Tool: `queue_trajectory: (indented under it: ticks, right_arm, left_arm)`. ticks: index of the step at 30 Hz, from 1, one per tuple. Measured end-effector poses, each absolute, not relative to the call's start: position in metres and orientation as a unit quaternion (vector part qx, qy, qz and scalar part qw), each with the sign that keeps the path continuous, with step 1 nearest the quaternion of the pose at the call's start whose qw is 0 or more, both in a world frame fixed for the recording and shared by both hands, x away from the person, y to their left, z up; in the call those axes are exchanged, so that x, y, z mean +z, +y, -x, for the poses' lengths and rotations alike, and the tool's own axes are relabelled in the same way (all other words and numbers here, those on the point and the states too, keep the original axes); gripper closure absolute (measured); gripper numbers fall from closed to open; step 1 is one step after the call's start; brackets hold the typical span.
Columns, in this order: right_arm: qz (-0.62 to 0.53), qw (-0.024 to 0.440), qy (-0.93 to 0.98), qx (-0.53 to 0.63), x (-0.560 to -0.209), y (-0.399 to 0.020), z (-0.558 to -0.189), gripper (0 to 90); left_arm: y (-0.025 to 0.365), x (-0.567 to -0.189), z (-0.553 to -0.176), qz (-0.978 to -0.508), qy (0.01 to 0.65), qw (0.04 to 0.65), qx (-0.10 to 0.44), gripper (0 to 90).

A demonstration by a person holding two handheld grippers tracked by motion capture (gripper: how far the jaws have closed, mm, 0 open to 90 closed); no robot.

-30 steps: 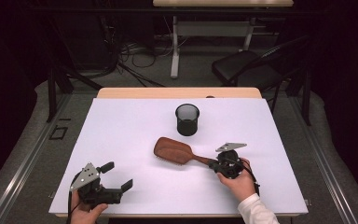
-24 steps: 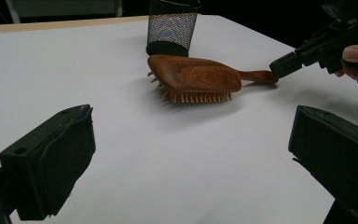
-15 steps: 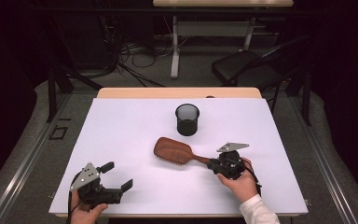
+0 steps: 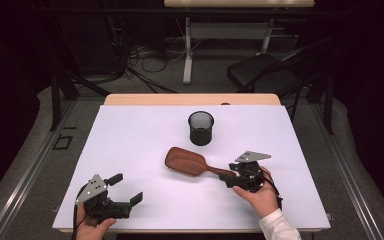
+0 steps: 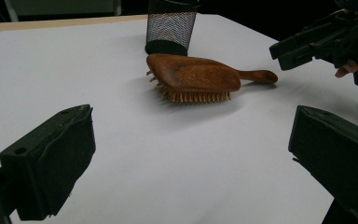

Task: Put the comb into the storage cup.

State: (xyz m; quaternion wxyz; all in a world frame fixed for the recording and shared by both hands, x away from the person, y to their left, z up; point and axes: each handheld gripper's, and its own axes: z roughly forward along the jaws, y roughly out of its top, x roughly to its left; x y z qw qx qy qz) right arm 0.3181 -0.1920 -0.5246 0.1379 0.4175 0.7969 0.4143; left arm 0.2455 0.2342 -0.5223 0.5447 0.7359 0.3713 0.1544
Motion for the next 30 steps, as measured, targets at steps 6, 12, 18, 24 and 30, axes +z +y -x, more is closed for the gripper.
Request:
queue_trajectory:
  ticks: [6, 12, 18, 24, 30]
  right_arm:
    - [-0.411, 0.139, 0.798, 0.417, -0.5258, -0.1922, -0.3190, 38.2]
    - [-0.422, 0.137, 0.796, 0.412, -0.5256, -0.1934, -0.3201, 28.7]
    - [-0.424, 0.138, 0.800, 0.401, -0.5260, -0.1944, -0.3220, 17.1]
    - [-0.426, 0.142, 0.802, 0.395, -0.5256, -0.1931, -0.3212, 13.0]
    - [-0.430, 0.138, 0.801, 0.393, -0.5250, -0.1928, -0.3223, 0.0]
  left_arm:
    - [0.2341, -0.5224, -0.2456, -0.737, 0.371, 0.544, 0.154, 0.6]
    - [0.2335, -0.5228, -0.2457, -0.737, 0.372, 0.542, 0.155, 0.6]
    - [0.2328, -0.5229, -0.2458, -0.739, 0.372, 0.540, 0.153, 0.6]
    - [0.2317, -0.5241, -0.2466, -0.740, 0.373, 0.539, 0.152, 0.6]
    - [0.2297, -0.5256, -0.2482, -0.747, 0.374, 0.530, 0.148, 0.6]
